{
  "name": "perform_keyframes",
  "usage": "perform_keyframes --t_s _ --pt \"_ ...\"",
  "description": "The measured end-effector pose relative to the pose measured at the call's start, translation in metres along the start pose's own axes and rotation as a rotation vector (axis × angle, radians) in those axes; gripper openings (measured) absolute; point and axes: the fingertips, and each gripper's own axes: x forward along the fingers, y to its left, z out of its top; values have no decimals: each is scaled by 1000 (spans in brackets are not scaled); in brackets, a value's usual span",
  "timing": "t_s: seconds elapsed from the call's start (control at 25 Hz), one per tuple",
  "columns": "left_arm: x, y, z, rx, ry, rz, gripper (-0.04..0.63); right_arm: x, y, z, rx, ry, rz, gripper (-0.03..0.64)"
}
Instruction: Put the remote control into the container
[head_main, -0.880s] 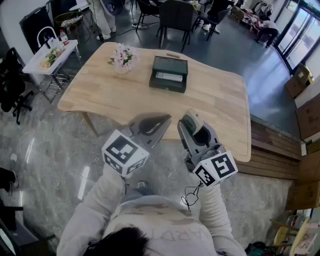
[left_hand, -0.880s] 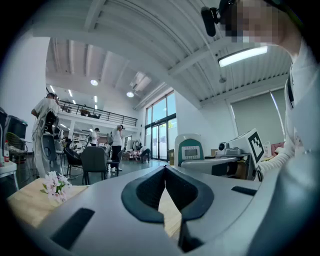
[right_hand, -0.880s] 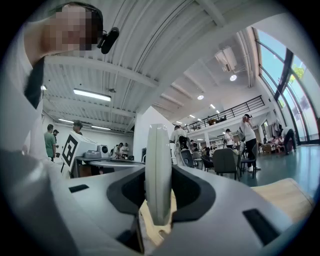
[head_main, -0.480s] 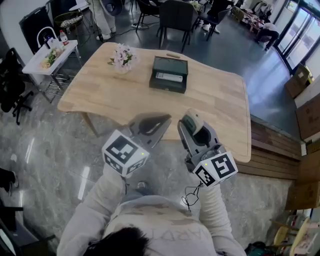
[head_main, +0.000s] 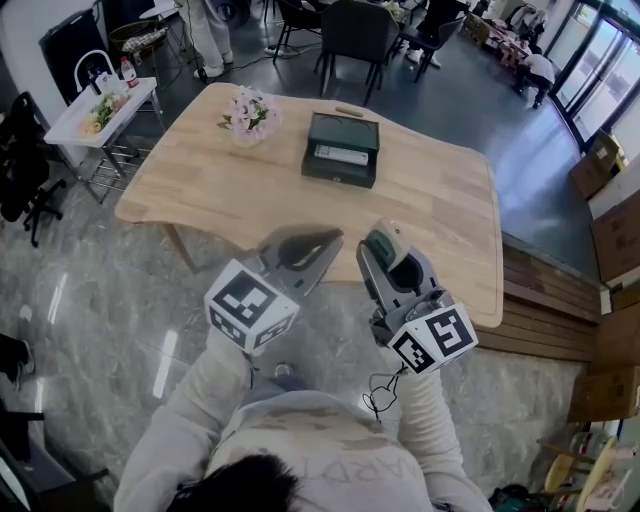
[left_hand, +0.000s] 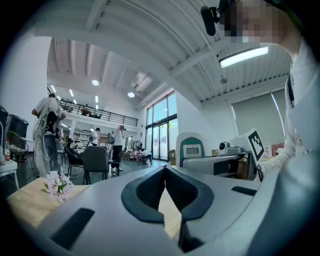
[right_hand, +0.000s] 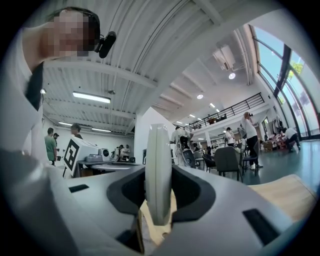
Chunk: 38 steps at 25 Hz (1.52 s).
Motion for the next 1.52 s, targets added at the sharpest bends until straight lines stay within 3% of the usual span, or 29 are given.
perform_keyframes --t_s 0.48,0.8,1.24,1.52 --pt "-11 34 -5 10 -8 -37 12 34 4 -4 -2 -20 -34 118" --pt "2 54 -15 -22 -9 -76 12 48 -12 -17 13 9 -86 118" --pt "54 106 -28 -25 6 -84 12 100 -73 -35 33 29 -81 117" --pt "86 150 -24 -41 1 -45 12 145 -124 -41 33 75 -46 118"
